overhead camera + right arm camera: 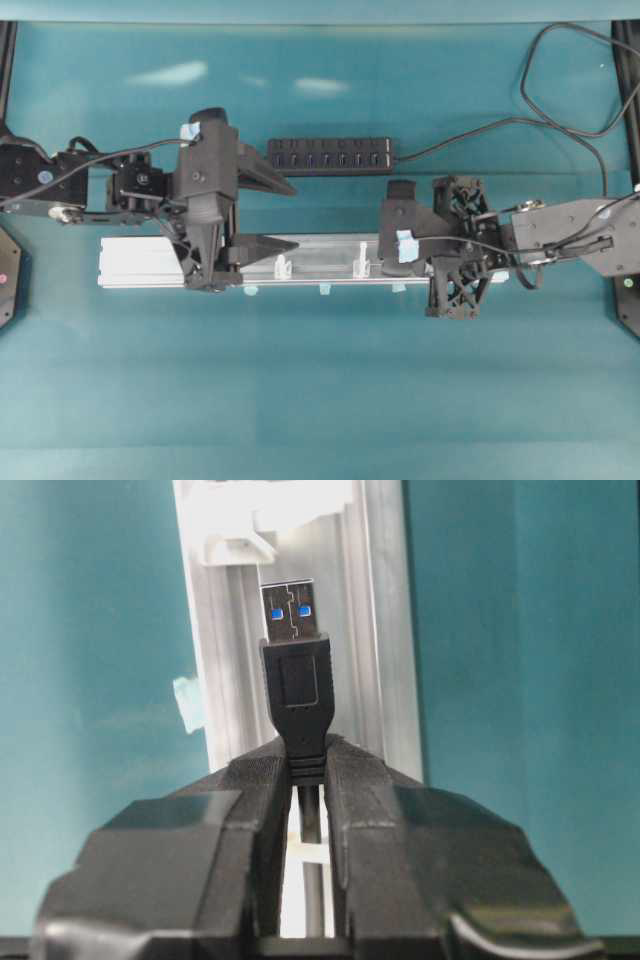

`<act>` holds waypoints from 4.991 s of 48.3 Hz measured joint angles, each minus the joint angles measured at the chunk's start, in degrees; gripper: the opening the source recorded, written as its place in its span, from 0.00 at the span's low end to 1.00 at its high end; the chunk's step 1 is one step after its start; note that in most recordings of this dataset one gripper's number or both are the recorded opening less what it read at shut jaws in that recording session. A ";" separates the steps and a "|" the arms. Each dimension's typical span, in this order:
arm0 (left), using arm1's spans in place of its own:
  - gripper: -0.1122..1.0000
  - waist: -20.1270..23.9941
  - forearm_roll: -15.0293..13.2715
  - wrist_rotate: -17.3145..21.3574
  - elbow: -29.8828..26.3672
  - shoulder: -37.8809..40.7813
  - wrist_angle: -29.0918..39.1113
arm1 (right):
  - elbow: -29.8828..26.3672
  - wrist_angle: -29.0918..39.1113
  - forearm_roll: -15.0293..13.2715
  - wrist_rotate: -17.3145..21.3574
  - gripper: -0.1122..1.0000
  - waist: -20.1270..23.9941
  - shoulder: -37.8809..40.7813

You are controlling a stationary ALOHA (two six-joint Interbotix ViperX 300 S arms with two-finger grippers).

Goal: Pass the USB cable through three rings with both arms.

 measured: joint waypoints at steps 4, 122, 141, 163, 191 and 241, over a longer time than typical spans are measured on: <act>0.83 0.97 0.00 0.18 1.14 -1.58 0.00 | -0.35 0.09 0.00 -0.44 0.03 0.00 0.35; 0.88 -3.08 0.00 -0.62 -9.14 24.26 -6.50 | -5.27 -8.53 0.62 0.18 0.03 0.26 4.57; 0.74 -1.85 0.00 -0.62 -9.05 25.22 -9.49 | -5.27 -8.96 0.70 0.18 0.03 0.26 4.57; 0.30 -2.46 -0.09 -0.88 -8.61 25.75 -9.58 | -5.19 -9.05 0.62 0.18 0.03 0.26 4.57; 0.30 -2.72 -0.09 -0.70 -7.47 23.03 -6.15 | -5.19 -5.98 2.64 1.76 0.61 1.23 3.78; 0.30 -3.08 -0.09 0.09 -4.83 13.36 0.35 | -12.30 -5.89 0.26 1.67 0.87 -0.26 4.83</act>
